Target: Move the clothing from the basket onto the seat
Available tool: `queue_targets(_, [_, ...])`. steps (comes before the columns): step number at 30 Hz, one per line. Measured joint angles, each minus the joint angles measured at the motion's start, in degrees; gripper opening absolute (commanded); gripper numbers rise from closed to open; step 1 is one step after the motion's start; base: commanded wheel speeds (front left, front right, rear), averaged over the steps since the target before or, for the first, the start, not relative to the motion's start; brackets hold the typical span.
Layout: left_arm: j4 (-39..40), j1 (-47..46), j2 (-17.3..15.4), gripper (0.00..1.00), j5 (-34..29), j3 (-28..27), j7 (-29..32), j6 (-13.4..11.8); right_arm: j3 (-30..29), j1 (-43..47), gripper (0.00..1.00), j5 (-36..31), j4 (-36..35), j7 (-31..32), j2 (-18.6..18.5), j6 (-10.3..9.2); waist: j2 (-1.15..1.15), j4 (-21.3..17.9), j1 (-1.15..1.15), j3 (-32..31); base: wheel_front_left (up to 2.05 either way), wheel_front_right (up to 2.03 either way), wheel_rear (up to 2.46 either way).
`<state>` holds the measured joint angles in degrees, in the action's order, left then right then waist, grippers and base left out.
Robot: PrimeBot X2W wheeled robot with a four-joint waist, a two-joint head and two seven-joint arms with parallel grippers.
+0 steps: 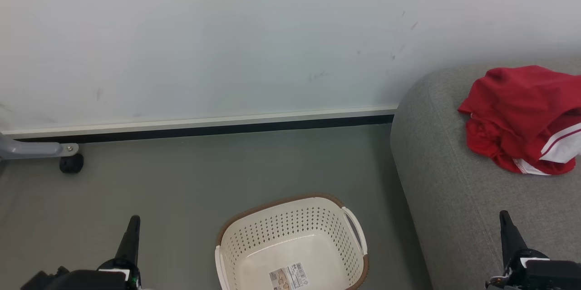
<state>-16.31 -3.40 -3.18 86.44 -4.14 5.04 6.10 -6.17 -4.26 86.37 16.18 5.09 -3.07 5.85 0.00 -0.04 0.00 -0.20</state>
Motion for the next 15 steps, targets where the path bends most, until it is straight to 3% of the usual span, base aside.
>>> queue_targets(7, [-0.58,-0.85,0.60,0.00,4.25,-0.99,1.29,0.59,-1.35,-0.41,0.00,4.79,0.87,1.24,0.44,0.83,0.00,0.03,0.00,0.29,0.00,0.00,0.00])
queue_targets(15, [-0.64,-1.17,0.71,0.00,5.22,-1.11,1.48,0.97,-1.48,-1.01,0.00,5.05,0.94,1.41,0.52,1.04,0.00,0.03,0.00,0.30,0.00,0.00,0.00])
